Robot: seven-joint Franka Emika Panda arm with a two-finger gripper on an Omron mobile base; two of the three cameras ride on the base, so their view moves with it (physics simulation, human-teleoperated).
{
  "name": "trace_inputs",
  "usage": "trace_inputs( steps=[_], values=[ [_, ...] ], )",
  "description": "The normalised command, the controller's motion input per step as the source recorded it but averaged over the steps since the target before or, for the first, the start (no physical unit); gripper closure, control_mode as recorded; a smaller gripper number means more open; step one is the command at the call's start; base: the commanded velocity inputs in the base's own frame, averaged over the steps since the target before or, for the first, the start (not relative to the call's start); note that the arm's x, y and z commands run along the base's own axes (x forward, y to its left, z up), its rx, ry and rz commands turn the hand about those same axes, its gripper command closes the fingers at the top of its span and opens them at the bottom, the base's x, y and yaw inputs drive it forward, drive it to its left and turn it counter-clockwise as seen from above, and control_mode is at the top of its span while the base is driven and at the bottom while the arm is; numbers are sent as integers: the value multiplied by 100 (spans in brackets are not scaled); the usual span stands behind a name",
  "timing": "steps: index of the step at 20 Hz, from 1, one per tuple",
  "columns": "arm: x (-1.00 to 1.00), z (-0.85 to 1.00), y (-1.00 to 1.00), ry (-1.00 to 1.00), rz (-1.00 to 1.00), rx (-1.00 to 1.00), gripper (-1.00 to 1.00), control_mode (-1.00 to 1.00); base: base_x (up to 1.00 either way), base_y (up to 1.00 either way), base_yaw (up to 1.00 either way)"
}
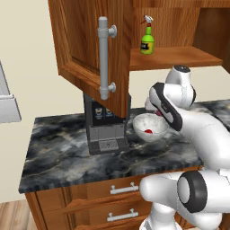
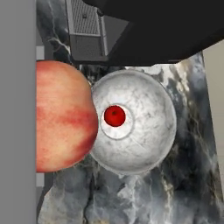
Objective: Open the cabinet. Pick the apple and peach from the cabinet and place them into the bowl. Then close the cabinet.
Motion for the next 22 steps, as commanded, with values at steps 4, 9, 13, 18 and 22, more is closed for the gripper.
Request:
trace_inputs(
  steps=[4, 9, 13, 18, 22],
  values=[
    [77, -14, 0, 6, 0, 0, 100, -100, 0, 0, 0],
    [55, -40, -2, 11, 0, 0, 100, -100, 0, 0, 0],
    [28, -51, -6, 14, 0, 0, 100, -100, 0, 0, 0],
    [24, -31, -15, 5, 0, 0, 100, -100, 0, 0, 0],
    [19, -21, -18, 0, 0, 0, 100, -100, 0, 0, 0]
  ],
)
